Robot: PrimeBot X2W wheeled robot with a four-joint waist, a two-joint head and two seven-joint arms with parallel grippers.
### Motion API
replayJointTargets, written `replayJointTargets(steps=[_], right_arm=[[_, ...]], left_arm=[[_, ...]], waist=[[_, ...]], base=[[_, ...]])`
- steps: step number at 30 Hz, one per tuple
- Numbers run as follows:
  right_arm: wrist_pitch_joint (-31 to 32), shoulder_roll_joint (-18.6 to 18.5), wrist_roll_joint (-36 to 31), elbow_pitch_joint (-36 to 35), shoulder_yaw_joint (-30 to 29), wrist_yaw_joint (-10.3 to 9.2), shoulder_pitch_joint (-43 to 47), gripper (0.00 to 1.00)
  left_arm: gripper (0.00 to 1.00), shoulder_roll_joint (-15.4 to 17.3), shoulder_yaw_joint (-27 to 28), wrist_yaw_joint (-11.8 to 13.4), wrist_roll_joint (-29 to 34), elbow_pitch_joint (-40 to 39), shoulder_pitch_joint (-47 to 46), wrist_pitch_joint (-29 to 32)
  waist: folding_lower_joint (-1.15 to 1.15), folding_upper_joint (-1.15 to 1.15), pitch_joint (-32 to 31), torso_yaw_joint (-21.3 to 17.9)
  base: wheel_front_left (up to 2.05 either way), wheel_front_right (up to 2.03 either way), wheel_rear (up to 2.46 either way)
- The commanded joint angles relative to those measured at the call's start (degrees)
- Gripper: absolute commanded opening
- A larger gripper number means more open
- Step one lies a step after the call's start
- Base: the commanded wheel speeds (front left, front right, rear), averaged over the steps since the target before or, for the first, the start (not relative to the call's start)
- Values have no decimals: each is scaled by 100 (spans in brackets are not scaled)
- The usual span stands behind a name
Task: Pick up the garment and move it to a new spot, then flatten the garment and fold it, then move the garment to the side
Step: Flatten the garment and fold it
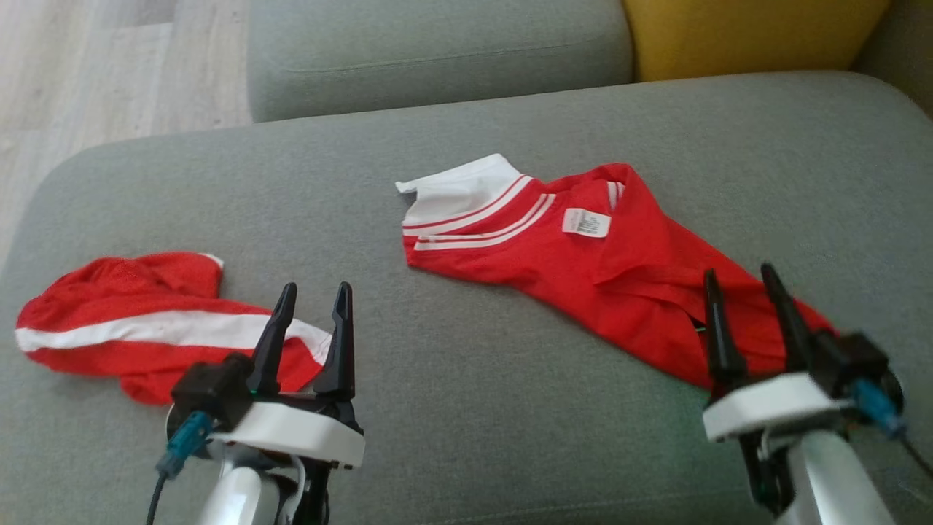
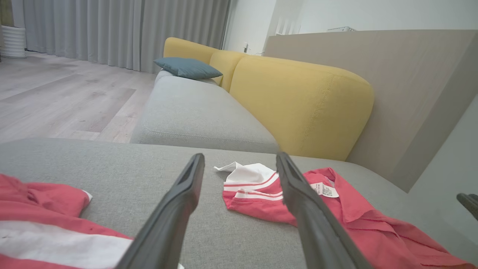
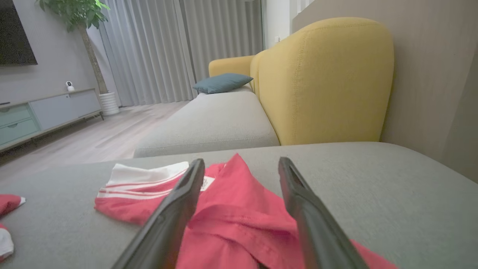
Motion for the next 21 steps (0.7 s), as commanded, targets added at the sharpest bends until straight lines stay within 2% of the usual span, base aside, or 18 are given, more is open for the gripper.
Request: replayJointTargets(steps=[1,5,10,15,21], right_arm=[[-31,52,-91,-393,139,-4,-103,100],[110,58,-67,-717,224,-4,100,100],[468,60,-279,-777,387,-4,-28,100],[923,60,-824,-336,380,-4,-334,100],[1101,60,-1517,371,85,-4,-656,100]], left_arm=[[100,12,242,-23,51,-209,-151,-29],[100,12,210,-77,90,-196,-176,-29],[100,12,96,-140,155,-192,-307,-29],[100,12,-27,-166,176,-131,-405,-29],[100,12,-65,-181,166,-58,-485,-29]], waist=[[0,0,36,-59],[0,0,108,-57],[0,0,310,143],[0,0,530,443],[0,0,686,748]], base=[[0,0,0],[0,0,0],[0,0,0],[0,0,0],[0,0,0]])
